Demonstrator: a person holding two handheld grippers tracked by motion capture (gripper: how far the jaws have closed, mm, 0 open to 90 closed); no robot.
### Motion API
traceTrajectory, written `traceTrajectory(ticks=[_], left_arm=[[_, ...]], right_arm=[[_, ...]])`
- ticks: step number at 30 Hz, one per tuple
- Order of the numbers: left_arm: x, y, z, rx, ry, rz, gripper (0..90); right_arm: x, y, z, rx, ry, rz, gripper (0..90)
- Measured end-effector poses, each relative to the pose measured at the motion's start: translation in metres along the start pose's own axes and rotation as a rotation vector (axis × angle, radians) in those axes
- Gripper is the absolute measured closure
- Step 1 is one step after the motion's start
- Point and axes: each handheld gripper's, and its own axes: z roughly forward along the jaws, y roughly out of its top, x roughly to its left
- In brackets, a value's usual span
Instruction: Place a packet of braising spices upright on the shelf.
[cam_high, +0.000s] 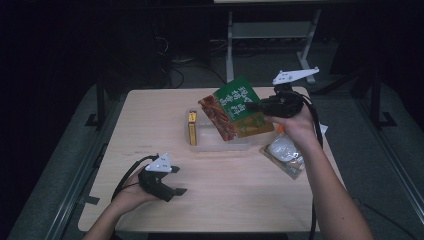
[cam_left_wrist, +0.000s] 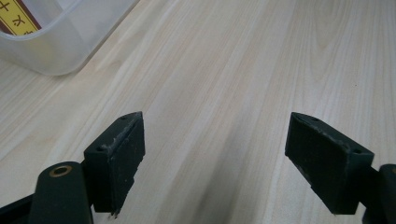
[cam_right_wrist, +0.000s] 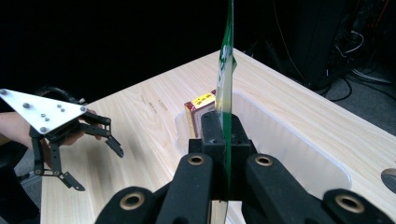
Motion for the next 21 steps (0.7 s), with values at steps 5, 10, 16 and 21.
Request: traceTrajectory(ticks=[5,10,16,21], left_arm=[[0.000,0.000,0.000,0.006,-0.005,0.003,19.6],[-0.001,0.000,0.000,0.011,-0.006,0.010,19.6],[-0.001,0.001,0.000,0.015,-0.005,0.020,19.5],[-0.002,0.001,-0.001,0.009,-0.010,0.017,19.4]], right_arm=[[-0.004,0.002,0.010,0.022,-0.016,0.009,90.0],[-0.006,0.003,0.019,0.044,-0.030,0.024,90.0],[-0.011,0.002,0.028,0.067,-0.044,0.040,90.0],[-0.012,0.005,0.035,0.084,-0.071,0.048,90.0]])
